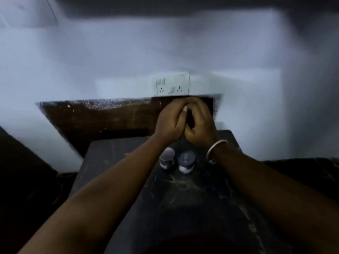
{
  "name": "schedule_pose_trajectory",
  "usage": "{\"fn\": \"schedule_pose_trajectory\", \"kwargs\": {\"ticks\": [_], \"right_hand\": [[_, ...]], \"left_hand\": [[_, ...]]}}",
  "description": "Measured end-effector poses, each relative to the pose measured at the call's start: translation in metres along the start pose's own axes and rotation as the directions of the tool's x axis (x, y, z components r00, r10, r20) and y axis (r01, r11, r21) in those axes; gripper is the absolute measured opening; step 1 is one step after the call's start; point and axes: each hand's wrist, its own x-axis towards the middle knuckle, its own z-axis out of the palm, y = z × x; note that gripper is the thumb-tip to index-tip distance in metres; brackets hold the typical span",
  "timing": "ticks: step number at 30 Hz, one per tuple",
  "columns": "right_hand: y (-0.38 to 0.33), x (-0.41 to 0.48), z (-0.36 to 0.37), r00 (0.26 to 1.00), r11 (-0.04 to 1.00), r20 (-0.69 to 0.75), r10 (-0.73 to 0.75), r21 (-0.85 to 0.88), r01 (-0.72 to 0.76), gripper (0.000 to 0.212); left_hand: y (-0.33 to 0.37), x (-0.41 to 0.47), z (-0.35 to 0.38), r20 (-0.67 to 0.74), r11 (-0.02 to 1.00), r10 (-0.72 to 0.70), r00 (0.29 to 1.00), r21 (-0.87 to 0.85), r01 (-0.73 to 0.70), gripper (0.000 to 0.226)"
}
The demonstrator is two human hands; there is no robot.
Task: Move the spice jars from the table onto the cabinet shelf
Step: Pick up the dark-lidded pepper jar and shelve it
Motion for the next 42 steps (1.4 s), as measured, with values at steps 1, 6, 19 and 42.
{"fn": "schedule_pose_trajectory", "kwargs": {"ticks": [1, 6, 19, 42], "right_hand": [[0.009, -0.023, 0.011, 0.998, 1.000, 0.055, 0.017, -0.011, -0.017, 0.040], [0.041, -0.107, 0.050, 0.882, 0.980, 0.434, 0.182, -0.152, -0.128, 0.054], [0.067, -0.129, 0.085, 0.273, 0.797, 0.750, 0.602, -0.549, -0.249, 0.083], [0.017, -0.095, 0.034, 0.145, 0.818, 0.847, 0.512, -0.429, -0.384, 0.067]], "left_hand": [[-0.012, -0.021, 0.009, 0.074, 0.999, -0.052, 0.996, 0.016, 0.051, 0.032], [-0.059, -0.103, 0.032, 0.418, 0.932, -0.360, 0.834, 0.209, 0.297, 0.045], [-0.088, -0.162, 0.034, 0.597, 0.864, -0.499, 0.629, 0.401, 0.305, 0.055], [-0.064, -0.165, 0.023, 0.526, 0.738, -0.562, 0.638, -0.030, 0.675, 0.034]]}}
